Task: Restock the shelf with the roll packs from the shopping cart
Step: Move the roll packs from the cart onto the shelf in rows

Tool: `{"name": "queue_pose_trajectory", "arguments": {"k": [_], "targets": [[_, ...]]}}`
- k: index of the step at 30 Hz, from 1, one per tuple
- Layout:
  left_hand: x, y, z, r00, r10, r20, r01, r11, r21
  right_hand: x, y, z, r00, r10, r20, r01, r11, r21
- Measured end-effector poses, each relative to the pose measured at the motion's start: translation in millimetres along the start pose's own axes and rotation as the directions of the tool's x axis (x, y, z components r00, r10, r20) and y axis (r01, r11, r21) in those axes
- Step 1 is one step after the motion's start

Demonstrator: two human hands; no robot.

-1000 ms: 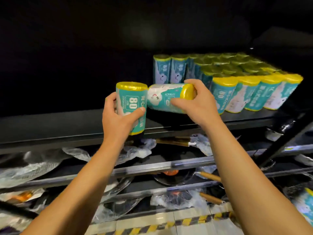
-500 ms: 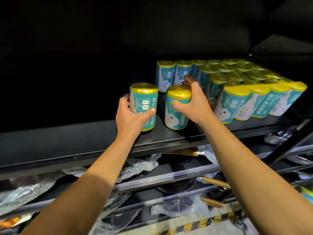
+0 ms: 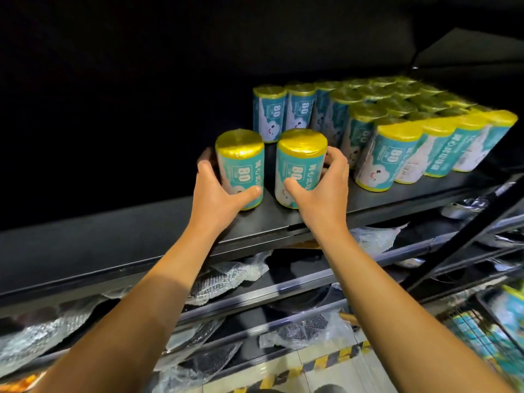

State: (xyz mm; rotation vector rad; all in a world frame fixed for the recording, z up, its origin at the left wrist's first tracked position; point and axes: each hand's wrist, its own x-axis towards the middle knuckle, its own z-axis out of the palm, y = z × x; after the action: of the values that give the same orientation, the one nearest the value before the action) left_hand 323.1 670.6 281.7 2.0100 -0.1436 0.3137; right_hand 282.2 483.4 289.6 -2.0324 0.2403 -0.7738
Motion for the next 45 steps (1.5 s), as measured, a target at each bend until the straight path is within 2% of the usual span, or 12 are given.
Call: {"name": "queue_pose_trajectory", "arguments": {"k": [3, 12, 15, 19, 23, 27, 30, 35, 39, 45], "targets": [[1, -5, -5, 0.998, 0.034, -0.052, -0.031, 0.998, 0.053, 11, 7, 5, 0.999, 0.043, -0.007, -0.043, 0.999, 0.003], [13, -2, 8, 0.999, -0.026, -0.02, 0.028, 0.998, 0.053, 72, 16, 18, 0.985, 0.173, -0.018, -0.173, 0.983, -0.067], [24, -1, 14, 1.0, -0.021, -0.017, 0.023, 0.998, 0.066, 86, 16, 27, 0.983, 0.181, -0.044, -0.185, 0.977, -0.103], [41, 7, 32, 1.0, -0.007, -0.028, 0.01, 0.995, 0.095, 98, 20, 36, 0.984, 0.162, -0.072, -0.161, 0.987, 0.021], [64, 17, 59, 0.998, -0.026, -0.06, 0.029, 0.998, 0.048, 104, 27, 36, 0.984, 0.16, -0.074, -0.162, 0.987, -0.02], [89, 24, 75, 0.997, -0.03, -0.071, 0.035, 0.998, 0.061, 114, 27, 41, 0.966, 0.254, -0.054, -0.252, 0.967, 0.036], [101, 25, 83, 0.996, -0.033, -0.079, 0.037, 0.998, 0.044, 119, 25, 42, 0.952, 0.305, -0.024, -0.299, 0.943, 0.144], [113, 21, 97, 0.994, -0.038, -0.105, 0.042, 0.998, 0.036, 100, 36, 39, 0.959, 0.284, 0.016, -0.277, 0.922, 0.271], [118, 19, 104, 0.992, -0.04, -0.119, 0.044, 0.999, 0.027, 99, 35, 44, 0.957, 0.276, 0.084, -0.286, 0.864, 0.415], [124, 25, 115, 0.99, -0.031, -0.136, 0.038, 0.998, 0.053, 113, 28, 49, 0.945, 0.309, 0.103, -0.318, 0.809, 0.494]]}}
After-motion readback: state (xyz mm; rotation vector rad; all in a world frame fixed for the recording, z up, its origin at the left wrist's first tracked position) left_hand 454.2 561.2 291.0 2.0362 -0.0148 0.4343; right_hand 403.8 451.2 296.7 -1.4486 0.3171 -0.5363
